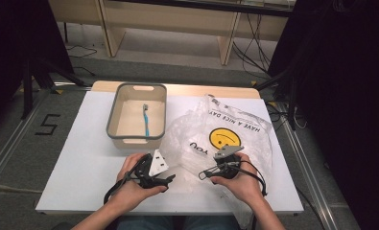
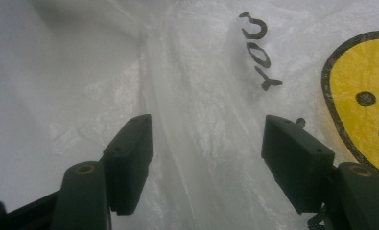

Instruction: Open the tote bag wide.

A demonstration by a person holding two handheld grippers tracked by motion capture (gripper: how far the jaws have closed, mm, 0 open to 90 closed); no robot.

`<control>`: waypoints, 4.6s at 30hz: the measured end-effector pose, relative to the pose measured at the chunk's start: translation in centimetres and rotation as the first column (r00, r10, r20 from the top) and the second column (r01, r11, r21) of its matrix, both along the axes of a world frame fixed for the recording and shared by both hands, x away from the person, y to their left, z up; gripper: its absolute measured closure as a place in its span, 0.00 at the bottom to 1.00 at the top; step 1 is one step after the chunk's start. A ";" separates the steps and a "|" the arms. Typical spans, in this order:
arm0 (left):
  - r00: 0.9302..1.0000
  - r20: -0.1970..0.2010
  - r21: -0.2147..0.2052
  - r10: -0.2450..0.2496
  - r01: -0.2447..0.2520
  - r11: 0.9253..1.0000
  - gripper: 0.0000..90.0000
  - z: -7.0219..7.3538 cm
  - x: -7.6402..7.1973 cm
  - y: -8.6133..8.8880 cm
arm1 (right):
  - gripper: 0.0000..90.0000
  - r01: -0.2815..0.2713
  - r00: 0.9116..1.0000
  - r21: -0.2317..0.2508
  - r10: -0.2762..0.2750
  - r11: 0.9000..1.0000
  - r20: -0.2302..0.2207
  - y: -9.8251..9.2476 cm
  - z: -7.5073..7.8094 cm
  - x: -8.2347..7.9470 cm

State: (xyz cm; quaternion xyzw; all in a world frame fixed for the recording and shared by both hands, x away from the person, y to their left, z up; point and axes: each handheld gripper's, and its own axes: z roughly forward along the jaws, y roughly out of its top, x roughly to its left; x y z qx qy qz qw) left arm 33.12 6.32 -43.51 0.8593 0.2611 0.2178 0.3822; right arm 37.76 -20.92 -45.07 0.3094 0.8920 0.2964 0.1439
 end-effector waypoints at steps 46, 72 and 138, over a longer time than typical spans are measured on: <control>0.994 0.062 -0.070 -0.089 0.093 0.993 0.75 1.3 -1.0 -1.9 | 1.00 0.070 0.995 0.064 -0.075 0.996 0.072 0.5 0.3 0.4; 0.994 -0.012 0.121 -0.109 0.110 0.987 0.98 -4.9 2.4 -8.4 | 1.00 0.096 0.984 0.159 -0.118 0.983 0.134 0.4 2.5 0.2; 0.990 0.040 0.145 -0.136 0.129 0.981 0.85 -3.8 1.4 -8.0 | 1.00 0.177 0.890 0.376 -0.311 0.910 0.334 -1.3 8.3 1.8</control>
